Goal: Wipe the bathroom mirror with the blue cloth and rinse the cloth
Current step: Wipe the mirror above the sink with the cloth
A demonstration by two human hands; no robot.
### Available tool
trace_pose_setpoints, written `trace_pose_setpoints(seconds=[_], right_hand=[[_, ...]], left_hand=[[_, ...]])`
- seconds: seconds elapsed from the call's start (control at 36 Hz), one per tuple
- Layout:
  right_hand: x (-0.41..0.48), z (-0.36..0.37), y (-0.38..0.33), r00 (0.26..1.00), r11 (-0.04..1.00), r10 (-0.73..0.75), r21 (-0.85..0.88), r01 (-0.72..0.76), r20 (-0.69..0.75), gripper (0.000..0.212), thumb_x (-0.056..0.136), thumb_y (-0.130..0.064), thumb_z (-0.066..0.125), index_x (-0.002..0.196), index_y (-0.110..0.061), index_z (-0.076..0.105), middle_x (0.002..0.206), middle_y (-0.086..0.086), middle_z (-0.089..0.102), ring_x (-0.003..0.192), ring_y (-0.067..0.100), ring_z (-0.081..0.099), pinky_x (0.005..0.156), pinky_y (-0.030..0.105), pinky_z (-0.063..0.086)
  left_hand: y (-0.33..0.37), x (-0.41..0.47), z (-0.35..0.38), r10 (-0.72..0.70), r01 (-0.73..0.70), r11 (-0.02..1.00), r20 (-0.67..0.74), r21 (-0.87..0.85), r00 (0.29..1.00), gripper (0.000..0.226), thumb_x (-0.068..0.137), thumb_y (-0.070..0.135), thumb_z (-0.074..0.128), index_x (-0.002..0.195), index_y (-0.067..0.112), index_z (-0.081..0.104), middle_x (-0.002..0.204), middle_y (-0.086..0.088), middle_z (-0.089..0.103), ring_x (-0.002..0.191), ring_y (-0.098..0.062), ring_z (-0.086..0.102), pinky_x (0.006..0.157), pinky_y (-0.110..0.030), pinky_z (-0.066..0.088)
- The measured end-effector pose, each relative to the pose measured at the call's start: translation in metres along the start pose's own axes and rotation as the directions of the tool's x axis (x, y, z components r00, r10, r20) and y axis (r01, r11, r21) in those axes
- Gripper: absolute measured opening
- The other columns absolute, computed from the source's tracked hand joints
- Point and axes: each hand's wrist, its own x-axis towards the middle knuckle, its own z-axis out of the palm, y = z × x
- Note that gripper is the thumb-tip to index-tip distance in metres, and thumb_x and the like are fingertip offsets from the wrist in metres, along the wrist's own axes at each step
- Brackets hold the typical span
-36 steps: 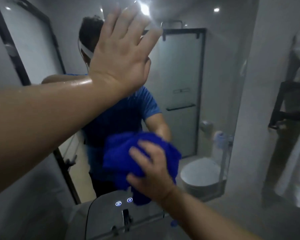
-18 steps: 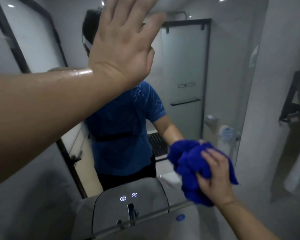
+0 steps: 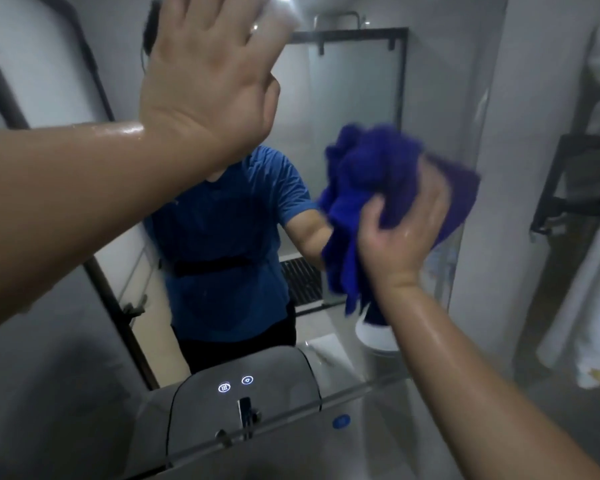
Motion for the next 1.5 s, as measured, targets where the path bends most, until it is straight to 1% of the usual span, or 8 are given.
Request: trace_pose_setpoints(seconds=[0.14, 0.28, 0.53, 0.75, 0.86, 1.0, 1.31, 1.5], right_hand=[[-0.120, -0.035, 0.035, 0.959, 0.969, 0.241, -0.088, -0.230, 0.145, 0.066, 0.085, -0.033, 0.064, 0.141, -0.002, 0.053, 0.137, 0.027, 0.059, 0.131, 0.038, 0.053, 0.121, 0.040, 0.033], [-0.182, -0.065, 0.053, 0.603, 0.603, 0.795, -0.024, -0.797, -0.068, 0.070, 0.091, -0.041, 0.056, 0.143, 0.005, 0.050, 0.137, 0.030, 0.059, 0.127, 0.047, 0.056, 0.119, 0.045, 0.039], [-0.163, -0.058, 0.040, 0.307, 0.321, 0.927, 0.035, -0.946, -0.214, 0.035, 0.101, -0.017, 0.057, 0.134, -0.007, 0.054, 0.127, 0.019, 0.067, 0.111, 0.037, 0.066, 0.099, 0.051, 0.056], [-0.049, -0.026, -0.039, 0.761, 0.759, 0.648, 0.066, -0.648, 0.022, 0.073, 0.097, -0.010, 0.063, 0.163, -0.009, 0.032, 0.160, 0.015, 0.039, 0.137, 0.010, 0.036, 0.107, -0.006, 0.014], [-0.040, -0.015, -0.073, 0.922, 0.968, 0.211, 0.065, -0.244, 0.326, 0.086, 0.090, -0.016, 0.067, 0.166, -0.014, 0.028, 0.172, 0.010, 0.024, 0.160, 0.022, 0.024, 0.128, 0.028, 0.022], [-0.075, -0.035, -0.018, 0.890, 0.998, -0.059, 0.061, 0.035, 0.452, 0.082, 0.087, -0.024, 0.076, 0.159, -0.012, 0.039, 0.168, 0.012, 0.037, 0.160, 0.032, 0.031, 0.129, 0.056, 0.028], [-0.069, -0.082, 0.059, 0.516, 0.517, 0.856, -0.020, -0.856, 0.020, 0.040, 0.102, -0.020, 0.059, 0.141, -0.022, 0.050, 0.136, 0.011, 0.059, 0.118, 0.031, 0.064, 0.103, 0.042, 0.050], [0.023, -0.054, -0.012, 0.704, 0.707, 0.698, 0.029, -0.707, 0.131, 0.085, 0.097, -0.028, 0.062, 0.168, -0.024, 0.016, 0.164, 0.014, 0.032, 0.144, 0.035, 0.044, 0.122, 0.053, 0.039]], left_hand=[[-0.001, 0.000, 0.002, 0.003, -0.003, 1.000, -0.014, 0.002, 1.000, 0.055, 0.095, 0.031, 0.034, 0.149, 0.017, 0.039, 0.155, -0.015, 0.043, 0.135, -0.043, 0.044, 0.109, -0.052, 0.030], [0.000, 0.000, 0.000, 0.008, -0.008, 1.000, -0.024, -0.005, 1.000, 0.059, 0.094, 0.031, 0.034, 0.152, 0.018, 0.039, 0.160, -0.012, 0.041, 0.139, -0.041, 0.042, 0.112, -0.049, 0.027], [-0.002, 0.000, 0.000, 0.031, -0.035, 0.997, -0.059, -0.066, 0.998, 0.060, 0.091, 0.026, 0.040, 0.150, 0.014, 0.044, 0.164, -0.013, 0.039, 0.150, -0.041, 0.038, 0.122, -0.052, 0.023], [-0.001, 0.000, 0.005, 0.036, -0.040, 0.998, -0.080, -0.049, 0.996, 0.059, 0.096, 0.029, 0.049, 0.154, 0.016, 0.045, 0.167, -0.011, 0.037, 0.159, -0.039, 0.027, 0.133, -0.056, 0.008], [-0.003, 0.001, 0.006, 0.034, -0.040, 0.997, -0.089, -0.063, 0.995, 0.060, 0.098, 0.031, 0.049, 0.156, 0.018, 0.044, 0.169, -0.010, 0.035, 0.160, -0.038, 0.026, 0.133, -0.055, 0.009], [-0.003, 0.002, 0.008, 0.036, -0.048, 0.996, -0.148, -0.081, 0.988, 0.061, 0.094, 0.028, 0.054, 0.154, 0.017, 0.049, 0.167, -0.012, 0.041, 0.156, -0.040, 0.032, 0.132, -0.056, 0.011], [-0.001, 0.003, 0.007, 0.033, -0.041, 0.998, -0.148, -0.055, 0.988, 0.063, 0.091, 0.030, 0.060, 0.153, 0.017, 0.051, 0.166, -0.012, 0.042, 0.155, -0.042, 0.035, 0.131, -0.057, 0.014], [-0.001, 0.004, 0.000, 0.034, -0.043, 0.995, -0.106, -0.089, 0.994, 0.067, 0.086, 0.033, 0.057, 0.151, 0.015, 0.056, 0.164, -0.015, 0.046, 0.153, -0.043, 0.038, 0.127, -0.064, 0.024]])
